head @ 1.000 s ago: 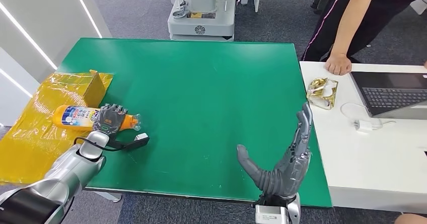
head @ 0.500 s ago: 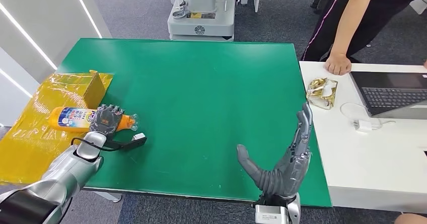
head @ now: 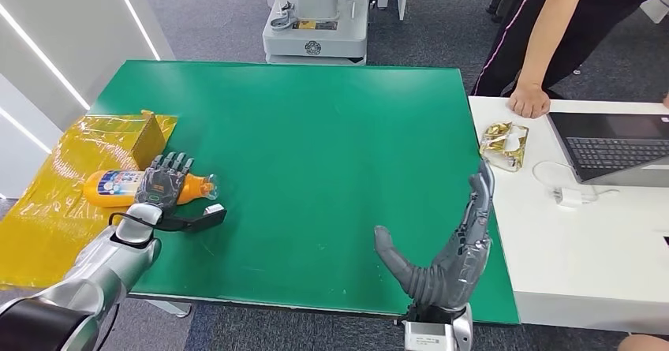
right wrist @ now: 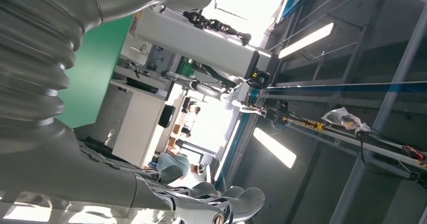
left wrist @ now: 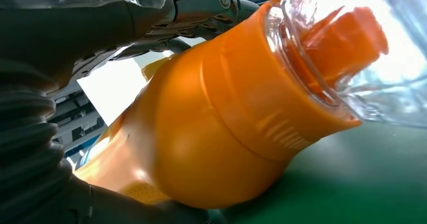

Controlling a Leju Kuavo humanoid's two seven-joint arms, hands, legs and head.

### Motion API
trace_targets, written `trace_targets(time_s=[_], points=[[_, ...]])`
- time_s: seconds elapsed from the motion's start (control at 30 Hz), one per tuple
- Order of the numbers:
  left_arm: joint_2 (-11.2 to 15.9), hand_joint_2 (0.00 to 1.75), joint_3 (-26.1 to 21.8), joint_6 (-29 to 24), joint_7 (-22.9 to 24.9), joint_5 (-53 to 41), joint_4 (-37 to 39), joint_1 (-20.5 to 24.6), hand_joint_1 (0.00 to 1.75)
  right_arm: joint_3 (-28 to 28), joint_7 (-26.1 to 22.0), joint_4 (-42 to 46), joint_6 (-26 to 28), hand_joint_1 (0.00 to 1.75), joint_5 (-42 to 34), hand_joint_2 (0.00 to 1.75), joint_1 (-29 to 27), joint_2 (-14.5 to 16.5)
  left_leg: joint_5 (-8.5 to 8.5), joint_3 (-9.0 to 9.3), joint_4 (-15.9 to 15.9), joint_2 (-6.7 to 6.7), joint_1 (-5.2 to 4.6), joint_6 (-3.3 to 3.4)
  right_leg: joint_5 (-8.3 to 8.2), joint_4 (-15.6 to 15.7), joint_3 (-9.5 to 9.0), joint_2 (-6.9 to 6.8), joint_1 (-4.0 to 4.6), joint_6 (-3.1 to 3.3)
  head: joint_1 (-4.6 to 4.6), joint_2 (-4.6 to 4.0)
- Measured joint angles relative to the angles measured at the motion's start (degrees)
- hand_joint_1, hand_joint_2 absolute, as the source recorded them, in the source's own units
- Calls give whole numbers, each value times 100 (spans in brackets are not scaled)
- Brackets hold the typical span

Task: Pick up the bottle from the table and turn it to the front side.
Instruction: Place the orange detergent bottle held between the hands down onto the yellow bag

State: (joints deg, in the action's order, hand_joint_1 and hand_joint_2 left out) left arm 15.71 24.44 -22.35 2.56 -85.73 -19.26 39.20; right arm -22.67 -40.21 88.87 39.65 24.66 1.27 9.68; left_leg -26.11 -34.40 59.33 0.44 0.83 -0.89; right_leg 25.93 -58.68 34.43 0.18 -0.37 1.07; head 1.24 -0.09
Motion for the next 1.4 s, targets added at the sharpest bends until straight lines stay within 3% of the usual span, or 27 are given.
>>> trace_targets(time_s=[0.27, 0.53, 0.67, 0.87, 0.97, 1.1, 1.3, 1.4], points=[[-19, 175, -258, -156, -7, -17, 0, -9, 0, 0, 102, 0, 0, 0, 2, 175, 1, 0, 0, 0, 0, 0, 0, 0, 0, 0, -2, -1, 0, 0, 1, 0], [9, 175, -536, -712, -31, -48, -2, -126, 0, 21, 85, 20, 0, 0, 0, 175, -10, 0, 0, -5, 0, 0, 0, 0, 0, 1, 0, 0, 0, 0, -1, 0], [173, 175, -627, -1076, -8, -63, -85, -310, 0, 31, 63, 26, 0, 0, -83, 175, -16, 0, -3, -7, 0, 8, 0, -2, 2, 1, 8, 8, 0, 2, 1, 0], [619, 175, -834, -1670, 149, -5, -787, -994, 0, 32, 89, 20, 0, 0, -191, 175, -7, 2, -3, -14, 0, 7, 2, -3, 8, 2, 19, 8, 1, 6, 1, 0], [669, 175, -1284, -1725, -560, 320, -1552, -1412, 0, 34, 115, -18, 0, 0, -330, 175, 16, 9, -3, -20, 0, -2, 2, -2, 11, 4, 18, -2, 1, 5, -1, 0], [492, 175, -2125, -1751, -1785, 798, -2719, -1887, 0, 31, 70, -136, 0, 0, -549, 175, 80, 22, -4, -23, 1, 0, -1, -1, 9, 9, 18, 1, 0, 5, -1, 0], [-203, 175, -3308, -1751, -3817, 2427, -4302, -2312, 0, -11, 13, -333, -2, 0, -729, 175, 178, 34, -5, -26, 4, -8, -2, 1, 7, 13, 16, -7, -1, 2, -1, 0], [-535, 175, -3442, -1737, -4197, 4088, -4845, -2424, 0, -53, -1, -406, -1, 0, -763, 175, 215, 33, -6, -27, 5, -11, -2, 2, 8, 14, 17, -11, -2, 1, -1, 0]])
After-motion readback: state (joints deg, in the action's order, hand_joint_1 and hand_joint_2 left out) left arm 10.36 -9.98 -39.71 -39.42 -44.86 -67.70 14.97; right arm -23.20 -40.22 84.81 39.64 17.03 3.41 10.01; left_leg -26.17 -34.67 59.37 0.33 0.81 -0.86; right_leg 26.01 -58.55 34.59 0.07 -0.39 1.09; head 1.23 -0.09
